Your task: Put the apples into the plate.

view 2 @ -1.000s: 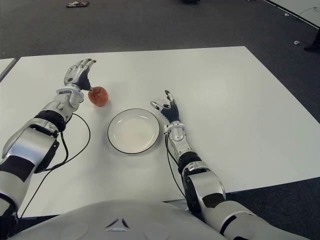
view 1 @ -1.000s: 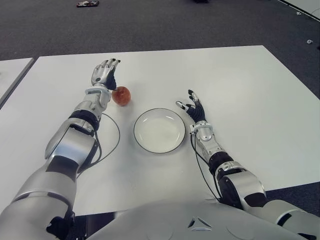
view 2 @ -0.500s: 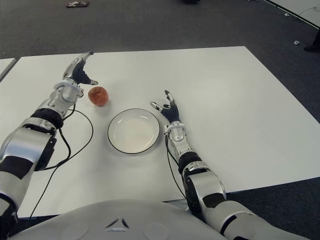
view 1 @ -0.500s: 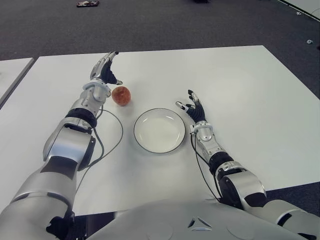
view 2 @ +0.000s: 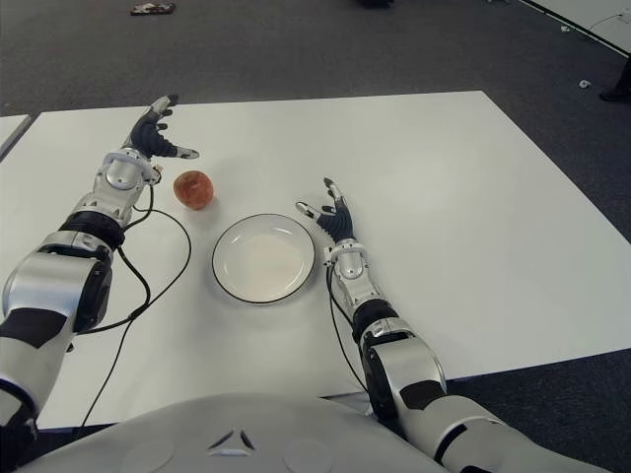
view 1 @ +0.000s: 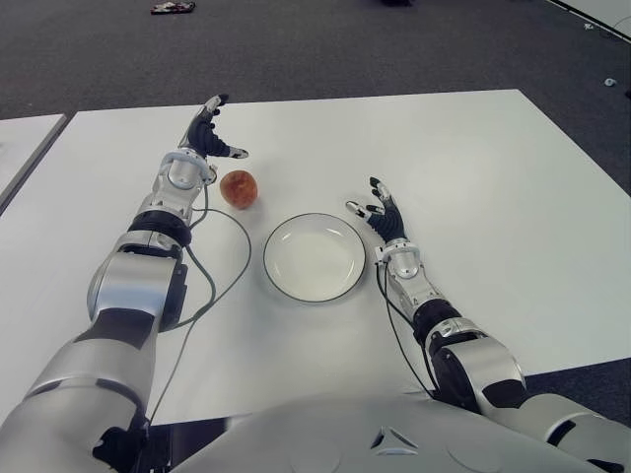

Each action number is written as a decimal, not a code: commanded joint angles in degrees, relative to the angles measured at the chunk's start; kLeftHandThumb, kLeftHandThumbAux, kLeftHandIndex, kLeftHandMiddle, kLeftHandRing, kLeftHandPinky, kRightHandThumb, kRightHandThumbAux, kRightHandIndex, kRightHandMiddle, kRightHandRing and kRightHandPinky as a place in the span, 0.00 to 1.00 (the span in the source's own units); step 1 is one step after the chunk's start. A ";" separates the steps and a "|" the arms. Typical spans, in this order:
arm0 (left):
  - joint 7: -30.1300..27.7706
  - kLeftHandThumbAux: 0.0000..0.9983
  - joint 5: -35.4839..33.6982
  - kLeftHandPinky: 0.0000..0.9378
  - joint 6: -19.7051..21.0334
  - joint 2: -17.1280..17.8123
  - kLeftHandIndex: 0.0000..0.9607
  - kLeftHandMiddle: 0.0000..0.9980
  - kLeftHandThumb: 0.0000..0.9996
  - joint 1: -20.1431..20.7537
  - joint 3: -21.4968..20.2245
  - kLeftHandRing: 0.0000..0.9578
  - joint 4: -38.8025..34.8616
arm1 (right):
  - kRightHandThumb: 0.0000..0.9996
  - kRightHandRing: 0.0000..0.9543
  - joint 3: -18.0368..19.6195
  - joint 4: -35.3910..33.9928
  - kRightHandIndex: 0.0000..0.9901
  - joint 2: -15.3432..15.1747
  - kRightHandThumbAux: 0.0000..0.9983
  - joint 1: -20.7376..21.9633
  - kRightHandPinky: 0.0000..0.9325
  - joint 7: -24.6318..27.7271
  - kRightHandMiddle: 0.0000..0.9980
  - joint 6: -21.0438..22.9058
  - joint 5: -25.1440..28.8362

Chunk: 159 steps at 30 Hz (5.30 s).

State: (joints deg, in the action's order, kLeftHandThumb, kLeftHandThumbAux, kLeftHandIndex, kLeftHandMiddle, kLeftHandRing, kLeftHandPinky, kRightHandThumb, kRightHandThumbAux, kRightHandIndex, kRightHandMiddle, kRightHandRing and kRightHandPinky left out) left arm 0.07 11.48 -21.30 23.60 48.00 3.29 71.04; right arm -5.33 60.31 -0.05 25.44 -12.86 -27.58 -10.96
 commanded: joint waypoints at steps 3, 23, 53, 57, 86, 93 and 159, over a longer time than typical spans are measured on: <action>-5.53 0.38 -4.86 0.00 3.05 -1.43 0.00 0.00 0.00 -0.01 -4.09 0.00 0.11 | 0.05 0.00 -0.24 1.00 0.00 0.31 0.54 -1.06 0.00 1.03 0.00 1.55 -0.17; -0.51 0.39 2.24 0.00 3.59 -2.16 0.00 0.00 0.00 -2.75 1.62 0.00 -0.04 | 0.05 0.00 -0.59 0.73 0.00 0.25 0.55 -1.19 0.00 1.23 0.00 1.46 -0.35; 9.59 0.36 16.93 0.00 7.65 -4.00 0.00 0.00 0.00 -5.09 14.97 0.00 3.78 | 0.05 0.00 -0.97 -0.01 0.00 0.48 0.55 -2.13 0.00 0.21 0.00 0.88 -0.59; 10.56 0.36 18.15 0.00 7.52 -3.82 0.00 0.00 0.00 -5.29 16.13 0.00 3.80 | 0.05 0.00 -0.95 0.06 0.00 0.51 0.55 -2.14 0.00 0.23 0.00 0.76 -0.56; 14.14 0.38 20.20 0.00 9.17 -4.59 0.00 0.00 0.00 -6.49 19.12 0.00 4.43 | 0.03 0.00 -0.65 -0.22 0.00 0.07 0.57 -2.72 0.00 1.25 0.00 0.45 -0.13; 14.64 0.39 19.54 0.00 9.14 -4.64 0.00 0.00 0.00 -6.71 18.48 0.00 4.36 | 0.03 0.00 -0.53 -0.55 0.00 -0.08 0.58 -3.03 0.00 1.76 0.00 0.62 0.03; 14.79 0.34 23.75 0.23 16.70 -7.10 0.03 0.07 0.00 -8.26 24.90 0.12 6.06 | 0.02 0.00 0.22 -8.06 0.00 -0.10 0.59 -7.09 0.00 4.18 0.00 3.53 0.96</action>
State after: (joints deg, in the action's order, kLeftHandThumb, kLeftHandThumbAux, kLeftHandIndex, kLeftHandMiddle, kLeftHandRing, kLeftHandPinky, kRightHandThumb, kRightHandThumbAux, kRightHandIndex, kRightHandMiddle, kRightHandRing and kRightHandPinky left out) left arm 16.28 33.26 -5.85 17.44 42.58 26.36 75.00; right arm -5.55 51.63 -0.26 19.99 -8.91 -25.76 -10.41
